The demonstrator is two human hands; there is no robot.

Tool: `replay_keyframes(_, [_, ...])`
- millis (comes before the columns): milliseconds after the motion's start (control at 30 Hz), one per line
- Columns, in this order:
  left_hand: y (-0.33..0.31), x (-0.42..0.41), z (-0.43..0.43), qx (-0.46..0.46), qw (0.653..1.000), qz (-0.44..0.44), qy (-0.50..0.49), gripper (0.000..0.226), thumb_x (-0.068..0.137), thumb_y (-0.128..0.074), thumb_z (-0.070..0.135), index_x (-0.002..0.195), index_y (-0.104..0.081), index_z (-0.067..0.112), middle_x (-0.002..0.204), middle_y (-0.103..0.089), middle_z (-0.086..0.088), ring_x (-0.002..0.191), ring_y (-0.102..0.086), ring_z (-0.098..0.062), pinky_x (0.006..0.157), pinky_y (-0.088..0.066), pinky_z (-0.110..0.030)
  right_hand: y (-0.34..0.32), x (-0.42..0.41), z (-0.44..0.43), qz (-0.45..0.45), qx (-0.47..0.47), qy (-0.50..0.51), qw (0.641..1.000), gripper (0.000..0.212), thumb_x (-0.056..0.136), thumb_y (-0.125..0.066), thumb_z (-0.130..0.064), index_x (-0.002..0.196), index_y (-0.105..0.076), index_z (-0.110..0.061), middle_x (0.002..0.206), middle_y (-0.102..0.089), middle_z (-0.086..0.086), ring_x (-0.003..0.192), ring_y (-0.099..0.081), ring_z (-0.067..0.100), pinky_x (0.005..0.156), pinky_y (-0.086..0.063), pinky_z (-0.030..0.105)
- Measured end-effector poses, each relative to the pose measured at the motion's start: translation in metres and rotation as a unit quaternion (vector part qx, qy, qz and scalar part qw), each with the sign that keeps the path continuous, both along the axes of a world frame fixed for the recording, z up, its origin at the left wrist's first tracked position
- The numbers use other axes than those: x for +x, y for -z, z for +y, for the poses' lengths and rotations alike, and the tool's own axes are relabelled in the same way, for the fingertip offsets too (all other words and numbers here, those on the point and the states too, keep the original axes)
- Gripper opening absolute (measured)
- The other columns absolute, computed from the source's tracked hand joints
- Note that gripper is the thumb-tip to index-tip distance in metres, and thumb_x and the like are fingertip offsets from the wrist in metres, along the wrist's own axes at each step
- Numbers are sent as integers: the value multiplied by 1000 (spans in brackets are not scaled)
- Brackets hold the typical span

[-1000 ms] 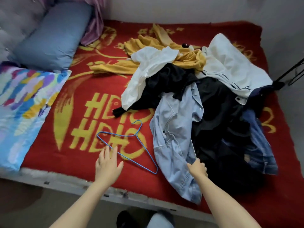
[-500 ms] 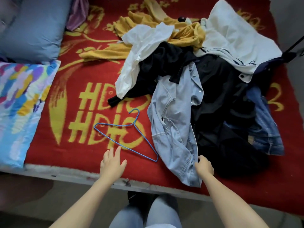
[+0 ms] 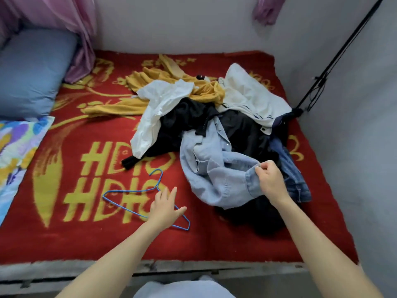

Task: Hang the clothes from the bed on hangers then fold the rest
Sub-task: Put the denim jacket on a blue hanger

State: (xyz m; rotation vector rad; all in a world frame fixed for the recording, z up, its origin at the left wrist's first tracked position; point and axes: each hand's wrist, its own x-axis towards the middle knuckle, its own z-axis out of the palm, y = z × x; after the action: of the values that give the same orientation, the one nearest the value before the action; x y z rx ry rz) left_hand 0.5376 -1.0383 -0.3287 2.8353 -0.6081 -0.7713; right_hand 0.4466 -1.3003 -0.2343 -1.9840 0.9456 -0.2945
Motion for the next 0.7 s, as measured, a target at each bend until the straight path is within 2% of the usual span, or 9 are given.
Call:
replay_keyframes(100, [-28, 14, -21, -77, 996, 5, 46, 96, 82, -54, 63, 151, 1, 25, 158, -2, -9, 145, -4, -26, 115, -14, -39, -83, 17, 1, -84, -53, 3, 995, 13, 93, -51, -7, 80, -49, -7, 70, -46, -3, 64, -42, 7, 51, -34, 6])
replay_keyframes(200, [-62, 24, -42, -188, 979, 11, 79, 113, 73, -64, 64, 149, 11, 27, 158, 7, -9, 145, 3, -27, 115, -12, -42, -154, 38, 9, -147, -73, 21, 986, 23, 93, -51, -9, 71, -45, -12, 66, -44, -1, 58, -40, 8, 44, -32, 8])
replay_keyframes(367, [-133, 31, -72, -396, 905, -22, 155, 131, 60, -79, 59, 137, 23, 33, 158, 7, -11, 145, 8, -25, 117, -8, -43, -257, 65, 34, -249, -97, 58, 962, 28, 93, -51, -10, 68, -46, -22, 69, -49, -5, 64, -47, 7, 62, -42, 22])
replay_keyframes(467, [-176, 30, -86, -519, 843, -43, 134, 137, 50, -80, 60, 150, 6, 22, 158, -5, -5, 146, -4, -23, 116, -15, -45, -317, 72, 47, -290, -154, 67, 942, 28, 93, -51, -11, 68, -46, -22, 69, -50, -5, 69, -52, 10, 66, -45, 23])
replay_keyframes(533, [-200, 30, -90, -585, 802, -61, 108, 129, 57, -83, 51, 149, 3, 28, 156, -14, 5, 143, -15, -16, 115, -22, -41, -353, 73, 52, -332, -162, 72, 926, 28, 92, -48, -6, 67, -46, -19, 71, -50, -2, 78, -55, 17, 71, -49, 32])
replay_keyframes(600, [-219, 34, -91, -642, 758, -50, 104, 102, 74, -77, 36, 145, -3, 36, 144, -29, 17, 133, -31, 2, 107, -30, -21, -383, 72, 48, -362, -168, 91, 912, 30, 89, -44, -1, 64, -44, -17, 70, -49, 0, 78, -53, 18, 67, -47, 32])
replay_keyframes(633, [-226, 38, -90, -660, 743, -41, 107, 82, 83, -70, 26, 143, -15, 35, 134, -40, 20, 122, -40, 11, 98, -33, -11, -395, 70, 43, -363, -179, 104, 909, 30, 88, -42, 1, 63, -43, -17, 71, -48, 1, 78, -51, 17, 64, -45, 30])
replay_keyframes(667, [-235, 45, -90, -663, 739, -31, 117, 60, 89, -63, 16, 139, -33, 28, 121, -51, 19, 109, -49, 13, 88, -37, -7, -408, 66, 34, -367, -190, 119, 903, 29, 87, -41, 2, 64, -42, -17, 74, -47, 2, 78, -48, 15, 63, -42, 28])
replay_keyframes(700, [-241, 52, -88, -647, 752, -32, 124, 36, 92, -57, 10, 127, -51, 20, 106, -60, 14, 97, -56, 6, 80, -42, -11, -414, 62, 21, -369, -190, 132, 900, 28, 85, -41, 2, 65, -41, -17, 77, -45, 5, 78, -45, 15, 62, -39, 28])
